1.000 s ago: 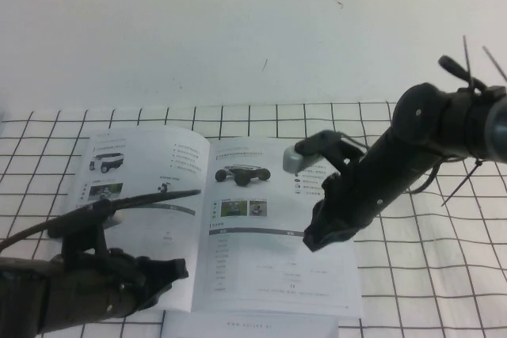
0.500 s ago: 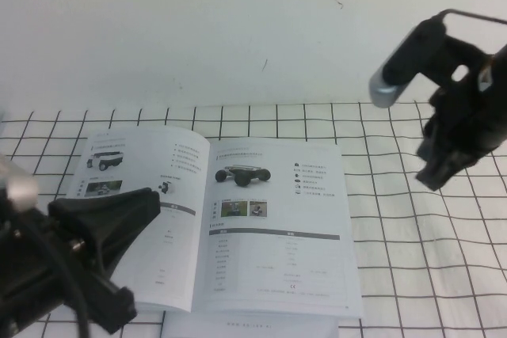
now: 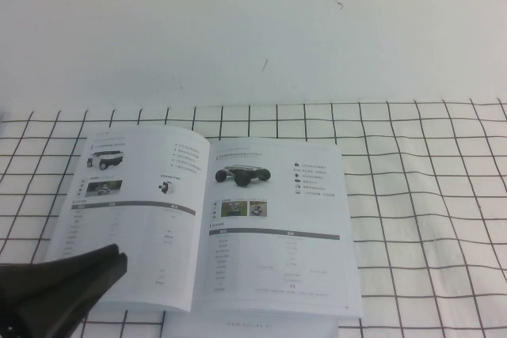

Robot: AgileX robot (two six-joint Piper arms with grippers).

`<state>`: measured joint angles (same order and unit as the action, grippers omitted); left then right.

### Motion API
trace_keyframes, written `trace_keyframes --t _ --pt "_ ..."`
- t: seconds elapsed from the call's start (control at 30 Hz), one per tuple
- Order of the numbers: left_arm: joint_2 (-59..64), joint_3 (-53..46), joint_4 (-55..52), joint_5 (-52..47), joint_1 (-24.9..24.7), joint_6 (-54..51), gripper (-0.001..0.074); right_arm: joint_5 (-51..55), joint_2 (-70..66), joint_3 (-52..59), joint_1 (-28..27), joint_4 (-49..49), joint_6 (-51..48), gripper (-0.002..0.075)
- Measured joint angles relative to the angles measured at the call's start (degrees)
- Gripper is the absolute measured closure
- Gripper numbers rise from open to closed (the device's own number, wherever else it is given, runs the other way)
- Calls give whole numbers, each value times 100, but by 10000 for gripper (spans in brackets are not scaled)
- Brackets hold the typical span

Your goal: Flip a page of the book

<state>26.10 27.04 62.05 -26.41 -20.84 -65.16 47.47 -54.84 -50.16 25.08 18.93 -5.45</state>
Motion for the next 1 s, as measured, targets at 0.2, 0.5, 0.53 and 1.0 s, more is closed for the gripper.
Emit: trace_keyframes --t 0.2,0.5,0.53,1.0 --pt "-13 -10 -154 -68 0 23 738 -340 1608 1460 0 190 671 726" --pt "-13 -10 -144 577 0 26 738 -574 3394 2500 0 220 1377 726" --pt "-13 -10 -103 616 0 26 738 -574 3497 2550 0 220 1464 726" --pt "-13 -10 16 641 0 26 738 -276 3687 2674 0 -10 1600 726"
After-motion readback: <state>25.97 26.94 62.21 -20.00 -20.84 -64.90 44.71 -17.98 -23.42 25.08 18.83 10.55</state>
